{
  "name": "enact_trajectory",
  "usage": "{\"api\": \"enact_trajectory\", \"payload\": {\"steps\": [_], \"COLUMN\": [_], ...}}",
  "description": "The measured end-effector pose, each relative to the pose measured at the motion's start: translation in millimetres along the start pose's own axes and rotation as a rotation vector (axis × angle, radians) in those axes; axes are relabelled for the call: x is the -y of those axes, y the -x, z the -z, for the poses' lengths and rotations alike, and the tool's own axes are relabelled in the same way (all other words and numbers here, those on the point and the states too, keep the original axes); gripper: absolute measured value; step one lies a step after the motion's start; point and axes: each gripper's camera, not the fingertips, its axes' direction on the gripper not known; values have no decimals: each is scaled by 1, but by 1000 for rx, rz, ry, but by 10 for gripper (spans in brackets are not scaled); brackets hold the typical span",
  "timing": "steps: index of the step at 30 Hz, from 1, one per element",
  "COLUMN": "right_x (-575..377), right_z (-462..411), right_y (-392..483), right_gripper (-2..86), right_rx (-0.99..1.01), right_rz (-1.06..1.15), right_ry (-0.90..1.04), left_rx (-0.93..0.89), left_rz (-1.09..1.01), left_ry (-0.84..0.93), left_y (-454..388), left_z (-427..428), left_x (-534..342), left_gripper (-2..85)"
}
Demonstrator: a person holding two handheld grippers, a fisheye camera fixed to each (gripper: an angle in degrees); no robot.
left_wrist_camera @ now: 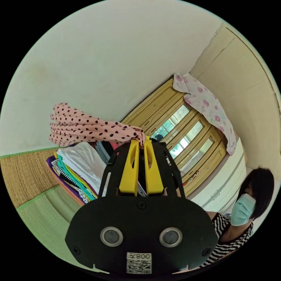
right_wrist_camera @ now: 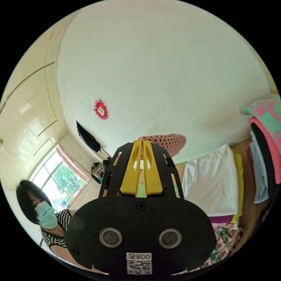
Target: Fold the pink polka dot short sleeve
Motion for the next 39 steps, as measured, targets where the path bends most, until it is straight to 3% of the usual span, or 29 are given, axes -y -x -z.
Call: {"api": "enact_trajectory", "payload": {"steps": [7,12,21,31,34,39], "right_x": [-82,-147,-157,-176,-169,-154], "right_z": [77,103,113,123,99,-16], "right_y": [-177,-249,-260,-227,-181,-101], "right_gripper": [1,1,1,0,0,1], "right_rx": [-63,-62,-68,-122,-149,-94], "right_rz": [-338,-470,-501,-483,-350,-139], "right_ry": [-54,-39,-40,-160,-110,85], "left_rx": [-12,-54,43,-15,-9,71], "left_rz": [251,340,305,324,257,177], "left_ry": [240,300,384,360,334,303], "left_y": [140,176,163,137,110,75], "left_z": [-206,-264,-316,-331,-329,-345], "left_x": [-47,-76,-56,-53,-41,-9], "left_gripper": [30,31,31,15,6,2]}}
